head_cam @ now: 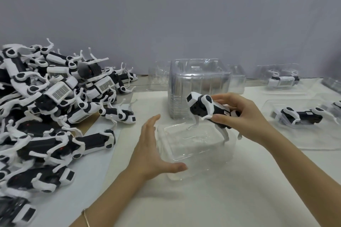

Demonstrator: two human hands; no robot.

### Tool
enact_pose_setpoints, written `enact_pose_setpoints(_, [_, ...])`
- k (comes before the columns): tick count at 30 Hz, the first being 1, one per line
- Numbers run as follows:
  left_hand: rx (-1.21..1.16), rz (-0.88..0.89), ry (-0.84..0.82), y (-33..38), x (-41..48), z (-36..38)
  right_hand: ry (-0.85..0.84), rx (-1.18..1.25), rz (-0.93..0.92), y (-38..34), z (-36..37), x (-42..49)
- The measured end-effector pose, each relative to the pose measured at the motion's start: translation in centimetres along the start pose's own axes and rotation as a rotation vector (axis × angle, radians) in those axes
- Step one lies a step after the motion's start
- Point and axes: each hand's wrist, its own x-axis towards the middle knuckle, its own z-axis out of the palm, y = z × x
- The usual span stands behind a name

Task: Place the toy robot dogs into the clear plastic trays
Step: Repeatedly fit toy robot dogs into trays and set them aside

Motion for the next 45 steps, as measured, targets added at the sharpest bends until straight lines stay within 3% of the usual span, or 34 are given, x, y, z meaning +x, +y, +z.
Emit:
enact_pose_setpoints(4, [-0.139,-0.051,-0.057,-1.3,1.3,0.2,-0.117,-0.103,-0.054,-0.3,0.0,1.6])
enact_pose_setpoints(11, [-0.062,0.158,-0.030,-2.1,3.7,-2.0,-0.234,-0.366,-0.171,-0.5,0.7,3.1])
enact_pose_setpoints(16, [-0.123,0.159,-0.056,-2.3,4.1,-1.5,-0.324,-0.607,-0.286,0.3,1.8,3.4])
enact_pose_setpoints(24, [-0.264,0.003,-0.146,-2.8,4.1,-1.0,-0.469,-0.803,-0.191,2.5,3.1,5.3])
enact_pose_setpoints(30, [-0.279,-0.005,-0.182,-3.1,4.1,-0.9,-0.578,-0.842,-0.167,3.5,3.6,6.0])
enact_pose_setpoints(35, [-0.295,-0.015,-0.210,-3.4,4.3,-0.7,-0.442,-0.987,-0.490,4.0,3.4,6.1])
enact_pose_setpoints(39, [-0.267,-0.042,-0.238,-2.9,4.1,-0.6,-0.445,-1.038,-0.530,3.7,2.9,5.7])
enact_pose_setpoints(41, [-0.302,-0.152,-0.146,-2.0,4.4,-0.4,-0.261,-0.785,-0.353,3.7,1.9,4.9])
enact_pose_setpoints(42, [-0.328,-0.243,-0.074,-1.6,4.5,-0.4,-0.081,-0.595,-0.235,4.0,1.5,4.2])
enact_pose_setpoints(44, [-0.378,-0.400,-0.083,-1.3,4.5,-0.3,0.319,-0.299,0.017,4.7,1.0,2.4])
enact_pose_setpoints(45, [-0.405,-0.409,-0.123,-1.4,4.0,-0.2,0.384,-0.265,0.183,5.1,1.0,1.5])
